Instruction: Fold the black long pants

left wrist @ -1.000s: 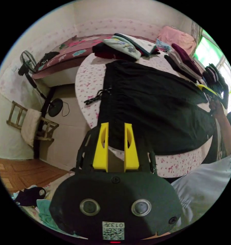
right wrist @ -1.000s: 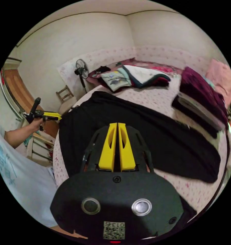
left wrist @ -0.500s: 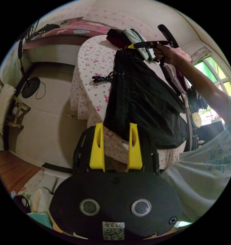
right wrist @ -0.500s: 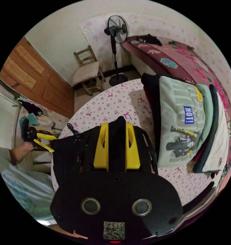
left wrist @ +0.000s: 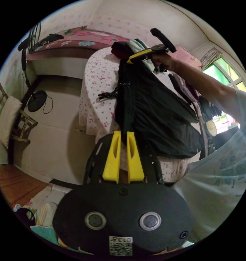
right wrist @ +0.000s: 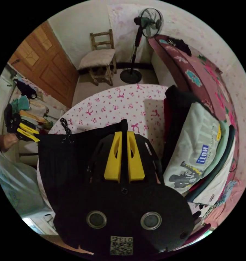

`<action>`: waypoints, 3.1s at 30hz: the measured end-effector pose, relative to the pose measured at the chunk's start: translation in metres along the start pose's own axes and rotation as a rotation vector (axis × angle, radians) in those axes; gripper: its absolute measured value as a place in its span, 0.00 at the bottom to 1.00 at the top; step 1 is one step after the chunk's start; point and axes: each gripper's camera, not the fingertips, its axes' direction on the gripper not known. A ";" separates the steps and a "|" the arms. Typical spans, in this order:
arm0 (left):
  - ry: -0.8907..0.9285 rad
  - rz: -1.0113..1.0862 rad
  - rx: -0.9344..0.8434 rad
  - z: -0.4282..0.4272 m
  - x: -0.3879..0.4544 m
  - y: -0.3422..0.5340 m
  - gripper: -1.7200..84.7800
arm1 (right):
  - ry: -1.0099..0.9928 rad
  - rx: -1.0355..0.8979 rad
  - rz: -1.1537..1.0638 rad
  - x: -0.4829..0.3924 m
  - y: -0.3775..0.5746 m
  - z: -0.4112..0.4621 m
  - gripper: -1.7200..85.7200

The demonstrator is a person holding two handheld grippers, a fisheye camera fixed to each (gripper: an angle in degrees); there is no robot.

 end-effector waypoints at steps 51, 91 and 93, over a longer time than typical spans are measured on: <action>-0.182 1.045 -0.405 0.171 0.573 -0.022 0.07 | 0.193 0.004 0.677 -0.312 0.663 -0.008 0.10; -0.101 0.869 -0.293 0.205 0.706 -0.173 0.02 | 0.462 0.054 1.215 -0.238 0.916 -0.039 0.02; -0.134 0.883 -0.282 0.214 0.715 -0.190 0.02 | 0.501 0.073 1.153 -0.225 0.901 -0.039 0.02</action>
